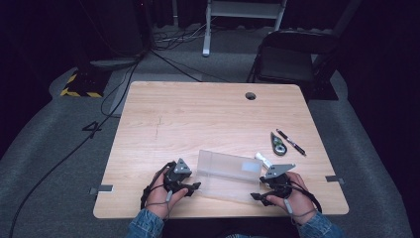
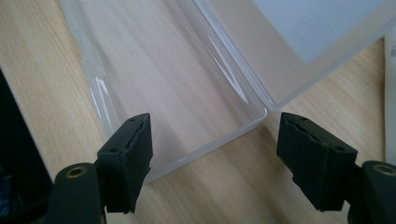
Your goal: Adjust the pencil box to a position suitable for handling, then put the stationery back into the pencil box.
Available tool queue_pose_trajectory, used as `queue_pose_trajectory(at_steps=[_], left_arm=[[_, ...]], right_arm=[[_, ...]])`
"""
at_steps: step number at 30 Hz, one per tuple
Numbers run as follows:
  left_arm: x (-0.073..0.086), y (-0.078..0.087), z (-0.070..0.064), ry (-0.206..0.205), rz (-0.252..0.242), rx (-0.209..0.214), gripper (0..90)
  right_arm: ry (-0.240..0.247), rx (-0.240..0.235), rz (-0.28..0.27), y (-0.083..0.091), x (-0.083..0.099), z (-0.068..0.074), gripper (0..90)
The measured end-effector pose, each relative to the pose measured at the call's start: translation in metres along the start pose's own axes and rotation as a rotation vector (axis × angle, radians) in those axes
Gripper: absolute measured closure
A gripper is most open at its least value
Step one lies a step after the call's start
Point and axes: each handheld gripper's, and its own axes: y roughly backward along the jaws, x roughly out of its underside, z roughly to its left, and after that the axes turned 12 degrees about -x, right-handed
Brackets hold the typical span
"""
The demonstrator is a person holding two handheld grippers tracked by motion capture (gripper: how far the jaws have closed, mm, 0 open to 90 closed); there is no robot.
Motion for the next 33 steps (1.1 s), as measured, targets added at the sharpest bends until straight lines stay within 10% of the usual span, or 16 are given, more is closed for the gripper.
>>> queue_pose_trajectory(at_steps=[19,33], left_arm=[[0.007,0.031,0.013,0.049,-0.095,-0.087,34.2],[0.044,0.046,0.058,0.191,-0.061,-0.282,26.2]], right_arm=[[-0.014,0.021,-0.097,0.019,0.002,-0.004,25.4],[-0.019,0.046,-0.177,0.043,-0.014,-0.023,24.3]])
